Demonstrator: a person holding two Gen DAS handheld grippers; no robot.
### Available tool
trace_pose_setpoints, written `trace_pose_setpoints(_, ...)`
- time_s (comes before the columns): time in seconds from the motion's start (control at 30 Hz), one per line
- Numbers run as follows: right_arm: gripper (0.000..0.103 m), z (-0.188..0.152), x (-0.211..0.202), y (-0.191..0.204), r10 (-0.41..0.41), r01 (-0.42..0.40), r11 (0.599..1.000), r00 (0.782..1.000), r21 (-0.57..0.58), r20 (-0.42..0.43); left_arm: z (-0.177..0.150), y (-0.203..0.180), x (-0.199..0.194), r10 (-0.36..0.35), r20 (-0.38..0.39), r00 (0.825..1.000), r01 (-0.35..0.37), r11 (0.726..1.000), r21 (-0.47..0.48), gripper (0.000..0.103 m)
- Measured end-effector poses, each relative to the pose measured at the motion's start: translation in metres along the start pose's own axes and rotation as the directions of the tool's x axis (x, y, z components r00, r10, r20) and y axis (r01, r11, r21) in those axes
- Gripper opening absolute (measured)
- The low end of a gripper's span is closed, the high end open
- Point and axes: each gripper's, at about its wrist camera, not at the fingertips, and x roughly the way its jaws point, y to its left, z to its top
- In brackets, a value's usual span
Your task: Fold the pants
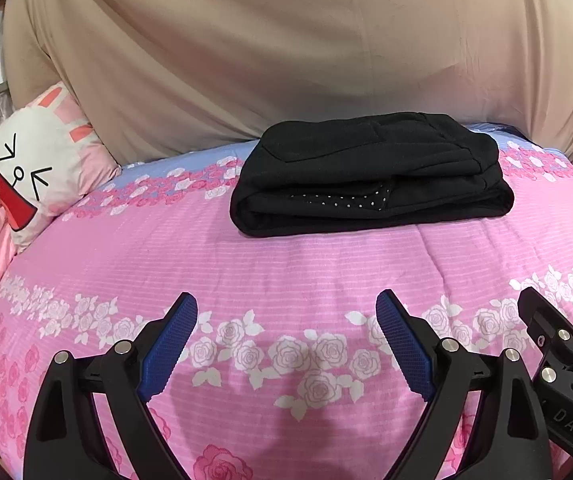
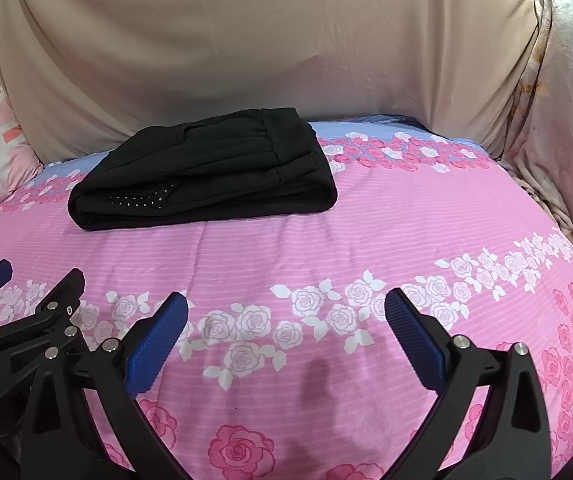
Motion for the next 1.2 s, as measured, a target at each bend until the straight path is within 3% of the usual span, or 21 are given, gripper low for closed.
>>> trace_pose_setpoints(1.2,0.097,-0.0001,-0.0029,0.0036,0.000,0.000,1.000,1.000,0.002,0.004,-0.0002,0.0013,-0.0018,-0.011,-0.003,1.000,0.011,0.999,-0.050,0.089)
